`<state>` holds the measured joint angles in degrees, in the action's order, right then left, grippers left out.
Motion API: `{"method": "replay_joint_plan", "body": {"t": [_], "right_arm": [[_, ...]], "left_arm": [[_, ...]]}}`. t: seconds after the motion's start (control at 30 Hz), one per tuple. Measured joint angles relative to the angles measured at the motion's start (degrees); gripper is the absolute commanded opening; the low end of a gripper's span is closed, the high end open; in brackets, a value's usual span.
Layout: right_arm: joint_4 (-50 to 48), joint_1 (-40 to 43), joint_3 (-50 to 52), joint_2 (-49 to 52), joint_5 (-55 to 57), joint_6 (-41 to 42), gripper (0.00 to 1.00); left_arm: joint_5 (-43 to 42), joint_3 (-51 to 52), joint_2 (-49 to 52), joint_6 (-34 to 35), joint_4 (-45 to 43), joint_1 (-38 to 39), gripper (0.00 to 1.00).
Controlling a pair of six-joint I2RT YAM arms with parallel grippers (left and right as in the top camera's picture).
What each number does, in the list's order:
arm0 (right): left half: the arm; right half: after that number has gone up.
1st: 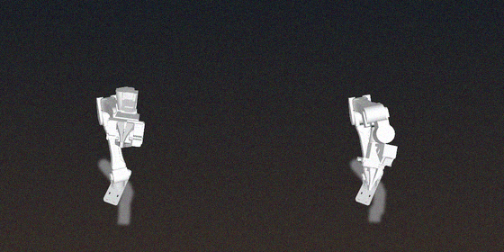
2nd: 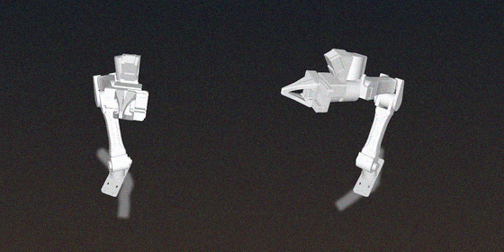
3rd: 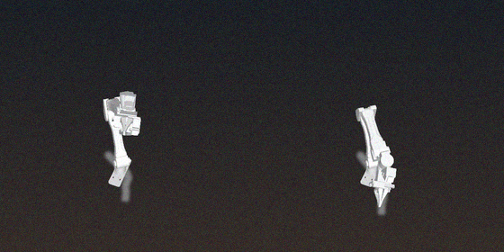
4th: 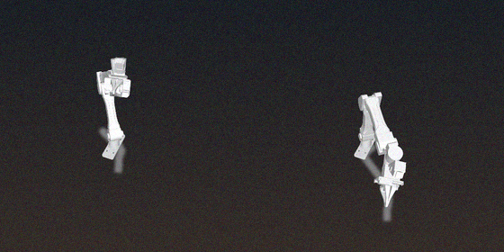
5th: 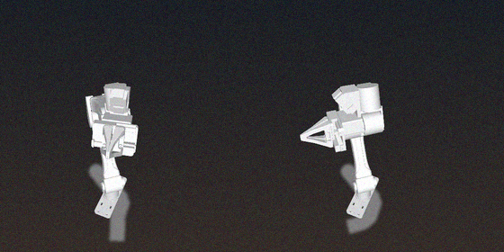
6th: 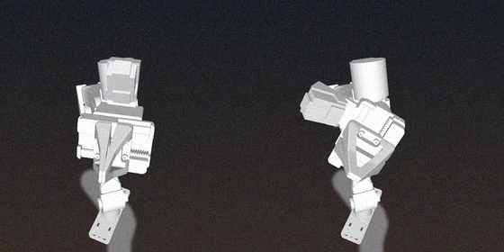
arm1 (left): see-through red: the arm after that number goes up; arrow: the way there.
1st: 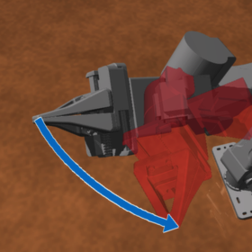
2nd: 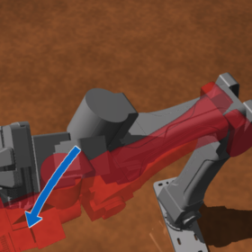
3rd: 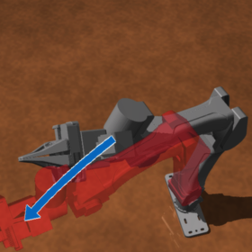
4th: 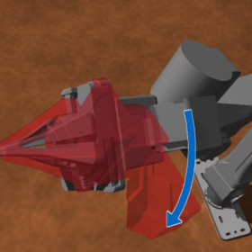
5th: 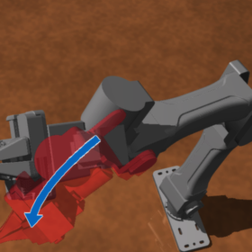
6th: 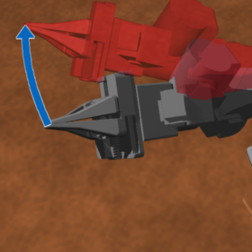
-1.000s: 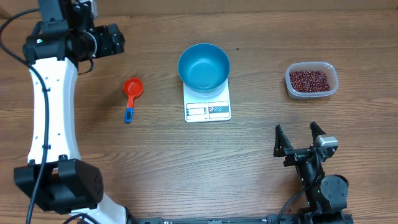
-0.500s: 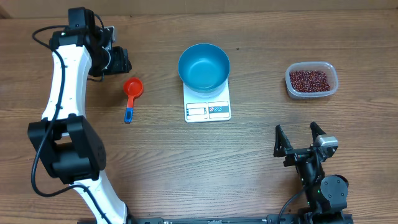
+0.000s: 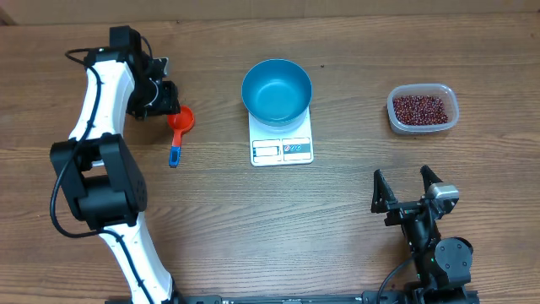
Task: Scoop item into bowl and weigh 150g on scale
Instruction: 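Lower the left gripper and grasp the red measuring cup rim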
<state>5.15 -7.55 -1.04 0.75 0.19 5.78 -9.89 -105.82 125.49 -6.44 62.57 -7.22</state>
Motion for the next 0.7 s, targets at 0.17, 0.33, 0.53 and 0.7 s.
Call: {"method": "replay_joint_plan", "body": {"t": [0.17, 0.33, 0.53, 0.7], "right_arm": [[0.0, 0.0, 0.0, 0.0, 0.0, 0.0, 1.0], [0.0, 0.0, 0.0, 0.0, 0.0, 0.0, 1.0], [0.0, 0.0, 0.0, 0.0, 0.0, 0.0, 1.0], [0.0, 0.0, 0.0, 0.0, 0.0, 0.0, 1.0]], "left_arm": [[0.7, 0.0, 0.6, 0.0, -1.4, 0.0, 0.52], [0.8, 0.0, 1.2, 0.0, -1.6, 0.0, 0.52], [0.8, 0.0, 3.2, -0.2, -1.6, 0.0, 0.43], [0.8, 0.0, 5.4, -0.2, -2.3, 0.1, 0.31]]}}
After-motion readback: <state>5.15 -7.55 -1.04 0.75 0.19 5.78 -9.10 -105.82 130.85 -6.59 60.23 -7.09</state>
